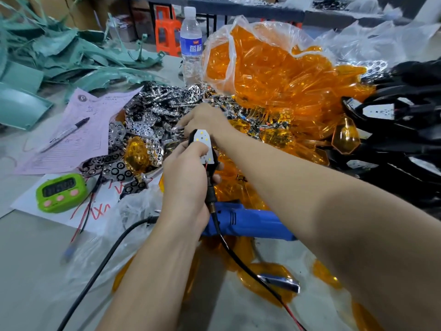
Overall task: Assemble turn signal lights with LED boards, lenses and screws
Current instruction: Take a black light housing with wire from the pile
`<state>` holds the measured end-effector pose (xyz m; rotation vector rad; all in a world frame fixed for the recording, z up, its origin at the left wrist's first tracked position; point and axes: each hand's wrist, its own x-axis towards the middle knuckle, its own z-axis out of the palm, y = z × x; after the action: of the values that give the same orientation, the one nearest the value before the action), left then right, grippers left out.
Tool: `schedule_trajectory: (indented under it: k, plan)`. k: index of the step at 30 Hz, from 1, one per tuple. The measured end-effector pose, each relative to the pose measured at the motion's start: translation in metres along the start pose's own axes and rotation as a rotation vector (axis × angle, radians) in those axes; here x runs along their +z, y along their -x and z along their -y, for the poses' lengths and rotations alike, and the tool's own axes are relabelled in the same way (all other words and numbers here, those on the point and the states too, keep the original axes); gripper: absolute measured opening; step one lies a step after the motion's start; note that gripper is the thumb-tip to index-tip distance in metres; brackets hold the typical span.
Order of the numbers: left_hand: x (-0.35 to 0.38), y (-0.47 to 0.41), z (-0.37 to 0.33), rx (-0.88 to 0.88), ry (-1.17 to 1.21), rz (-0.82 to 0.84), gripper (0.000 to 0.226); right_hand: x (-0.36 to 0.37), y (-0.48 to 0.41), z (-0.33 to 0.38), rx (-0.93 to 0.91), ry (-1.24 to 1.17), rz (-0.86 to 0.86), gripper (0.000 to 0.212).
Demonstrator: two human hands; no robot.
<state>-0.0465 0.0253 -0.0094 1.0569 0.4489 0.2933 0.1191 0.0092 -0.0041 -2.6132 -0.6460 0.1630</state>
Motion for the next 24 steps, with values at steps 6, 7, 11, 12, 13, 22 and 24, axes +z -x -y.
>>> schedule_trajectory:
  k: [6,7,11,12,13,22,24]
  plan:
    - [0.002,0.004,0.001,0.018,-0.112,0.072,0.012,-0.028,0.061,-0.019,0.288,-0.866,-0.342,0.023]
    - [0.002,0.004,0.001,0.026,-0.141,0.095,0.013,-0.034,0.073,-0.020,0.305,-0.968,-0.415,0.029]
    - [0.004,0.014,0.004,0.154,-0.292,0.211,0.021,-0.045,0.150,-0.032,0.171,-1.156,-0.546,0.018]
    - [0.005,0.018,0.005,0.181,-0.305,0.240,0.020,-0.043,0.173,-0.034,0.146,-1.121,-0.572,0.020]
    - [0.007,0.022,0.006,0.178,-0.287,0.276,0.019,-0.041,0.194,-0.038,0.133,-1.087,-0.591,0.022]
    - [0.021,0.036,0.030,-0.111,-0.111,0.539,0.024,-0.026,0.258,-0.061,0.121,-1.056,-0.710,0.045]
    - [0.022,0.034,0.034,-0.116,-0.094,0.549,0.028,-0.025,0.261,-0.062,0.119,-1.099,-0.732,0.042]
